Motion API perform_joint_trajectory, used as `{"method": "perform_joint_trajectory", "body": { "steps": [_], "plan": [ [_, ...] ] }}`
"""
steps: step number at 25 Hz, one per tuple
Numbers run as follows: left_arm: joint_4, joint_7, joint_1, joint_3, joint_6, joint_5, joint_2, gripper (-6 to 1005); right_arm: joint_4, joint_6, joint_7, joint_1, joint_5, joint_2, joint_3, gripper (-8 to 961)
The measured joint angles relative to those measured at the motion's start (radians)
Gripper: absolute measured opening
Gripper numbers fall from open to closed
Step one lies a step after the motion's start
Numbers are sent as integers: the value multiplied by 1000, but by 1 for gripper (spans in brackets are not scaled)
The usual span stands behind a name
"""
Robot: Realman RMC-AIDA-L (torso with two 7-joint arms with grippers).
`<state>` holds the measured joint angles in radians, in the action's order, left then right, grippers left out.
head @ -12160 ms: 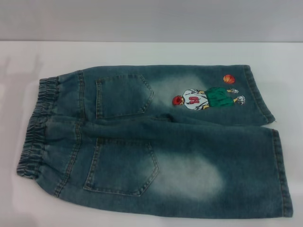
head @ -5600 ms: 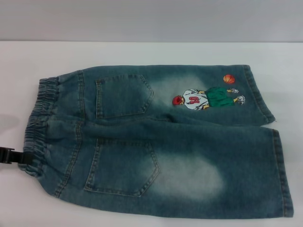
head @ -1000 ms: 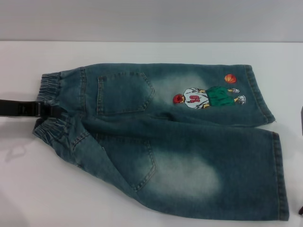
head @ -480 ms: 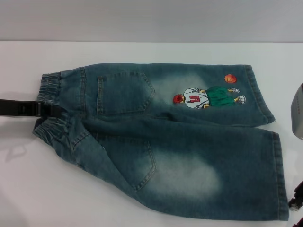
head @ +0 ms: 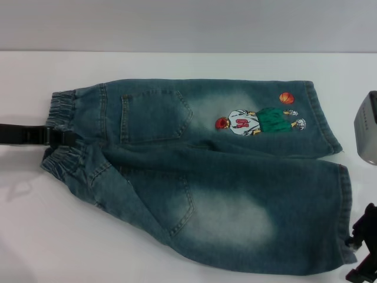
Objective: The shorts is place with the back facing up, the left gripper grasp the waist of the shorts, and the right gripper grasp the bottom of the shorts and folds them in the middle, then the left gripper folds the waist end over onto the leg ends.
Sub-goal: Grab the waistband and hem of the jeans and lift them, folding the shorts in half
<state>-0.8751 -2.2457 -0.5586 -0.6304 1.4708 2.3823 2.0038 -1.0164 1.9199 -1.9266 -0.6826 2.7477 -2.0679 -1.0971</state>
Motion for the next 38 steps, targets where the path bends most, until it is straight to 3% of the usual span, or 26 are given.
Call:
{"method": "perform_joint_trajectory", "body": {
  "steps": [28, 38],
  "plan": [
    [1, 1, -9, 0, -21, 0, -3, 51, -1, -55, 1, -13, -111, -6, -63, 695],
    [1, 2, -4, -3, -30, 0, -4, 51, 9, -86, -3, -11, -121, -6, -99, 588]
  ]
}}
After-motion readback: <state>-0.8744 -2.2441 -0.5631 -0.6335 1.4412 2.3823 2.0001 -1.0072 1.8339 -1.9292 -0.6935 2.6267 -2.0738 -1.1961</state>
